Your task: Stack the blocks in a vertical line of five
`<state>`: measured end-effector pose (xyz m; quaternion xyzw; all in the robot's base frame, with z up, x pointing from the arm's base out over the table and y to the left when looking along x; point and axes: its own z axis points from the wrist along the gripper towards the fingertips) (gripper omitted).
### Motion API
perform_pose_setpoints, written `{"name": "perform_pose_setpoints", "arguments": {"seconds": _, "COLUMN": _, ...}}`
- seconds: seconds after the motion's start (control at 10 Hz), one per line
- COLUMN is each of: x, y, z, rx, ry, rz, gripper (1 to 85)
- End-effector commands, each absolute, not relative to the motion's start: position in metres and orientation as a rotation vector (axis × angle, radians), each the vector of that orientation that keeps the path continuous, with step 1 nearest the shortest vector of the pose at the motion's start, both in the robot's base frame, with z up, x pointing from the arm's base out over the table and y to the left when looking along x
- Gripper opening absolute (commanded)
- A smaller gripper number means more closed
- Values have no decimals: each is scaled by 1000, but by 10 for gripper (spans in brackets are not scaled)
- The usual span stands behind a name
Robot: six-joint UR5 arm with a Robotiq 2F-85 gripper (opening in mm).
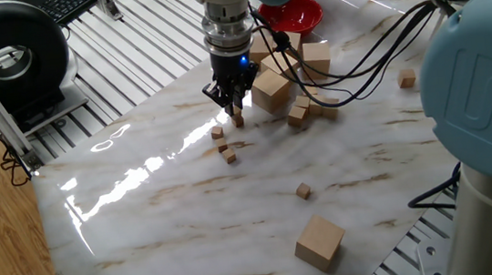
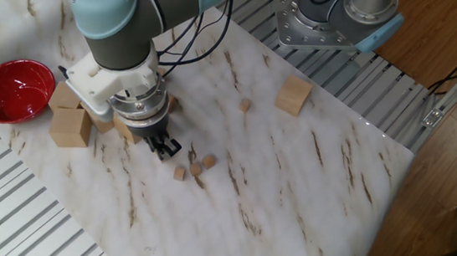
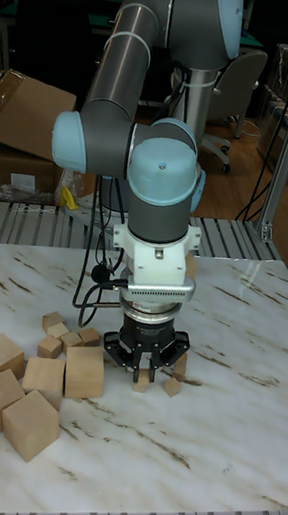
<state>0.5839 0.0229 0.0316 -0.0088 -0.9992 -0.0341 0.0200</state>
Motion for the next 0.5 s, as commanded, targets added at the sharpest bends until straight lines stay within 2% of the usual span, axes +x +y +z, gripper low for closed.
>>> {"name": "perform_pose_setpoints", "arguments": {"seconds": 0.0, "x": 585, "y": 24, "z": 32, "rx": -16, "ry": -3108, "rz": -125, "gripper": 33}}
{"name": "perform_pose_setpoints", "arguments": {"seconds": 0.4, "x": 583, "y": 24, "z": 32, "rx": -14, "ry": -3101, "rz": -127, "gripper": 33}}
